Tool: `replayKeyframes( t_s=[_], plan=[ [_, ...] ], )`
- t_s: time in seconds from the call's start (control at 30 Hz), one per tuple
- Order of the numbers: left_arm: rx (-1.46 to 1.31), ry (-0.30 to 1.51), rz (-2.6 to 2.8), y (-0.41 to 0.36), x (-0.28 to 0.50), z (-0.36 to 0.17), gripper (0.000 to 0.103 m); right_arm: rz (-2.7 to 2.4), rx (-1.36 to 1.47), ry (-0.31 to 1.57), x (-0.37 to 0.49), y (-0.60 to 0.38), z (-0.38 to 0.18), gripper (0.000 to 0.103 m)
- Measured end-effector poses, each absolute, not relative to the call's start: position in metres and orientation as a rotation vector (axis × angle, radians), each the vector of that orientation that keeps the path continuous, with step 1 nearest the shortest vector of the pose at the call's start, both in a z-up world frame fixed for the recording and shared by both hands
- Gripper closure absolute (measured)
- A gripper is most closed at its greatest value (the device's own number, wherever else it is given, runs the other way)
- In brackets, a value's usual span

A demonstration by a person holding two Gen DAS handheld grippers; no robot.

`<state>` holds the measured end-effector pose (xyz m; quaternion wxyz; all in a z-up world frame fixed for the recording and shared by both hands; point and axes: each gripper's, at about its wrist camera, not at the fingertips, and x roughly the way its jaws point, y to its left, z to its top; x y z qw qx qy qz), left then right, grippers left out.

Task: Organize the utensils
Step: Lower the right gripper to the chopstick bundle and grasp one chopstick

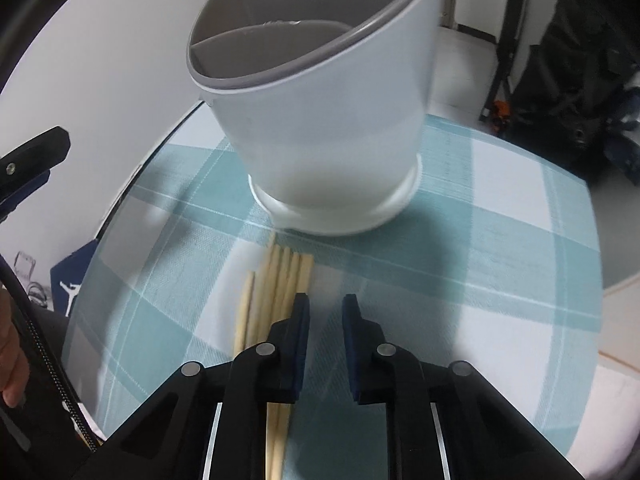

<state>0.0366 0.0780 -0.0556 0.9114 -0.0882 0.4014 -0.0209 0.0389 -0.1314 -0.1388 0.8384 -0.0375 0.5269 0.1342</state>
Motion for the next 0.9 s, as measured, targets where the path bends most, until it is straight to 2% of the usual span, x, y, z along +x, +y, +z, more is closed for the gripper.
replayKeyframes(
  t_s=[0.13,0.23,0.9],
  plan=[
    [-0.181,0.835,-0.038,0.08,0.039,-0.058,0.004,0.289,-0.092,1.11,0.047,-0.128,-0.14,0.089],
    [-0.187,0.844,-0.039,0.081,0.041,-0.059,0.004,0.29,-0.106,1.119,0.051,-0.124,-0.14,0.097],
    [-0.191,0.829,-0.046,0.08,0.037,-0.054,0.004,0.258,-0.076,1.148,0.054,-0.125,-0.139,0.098]
  ],
)
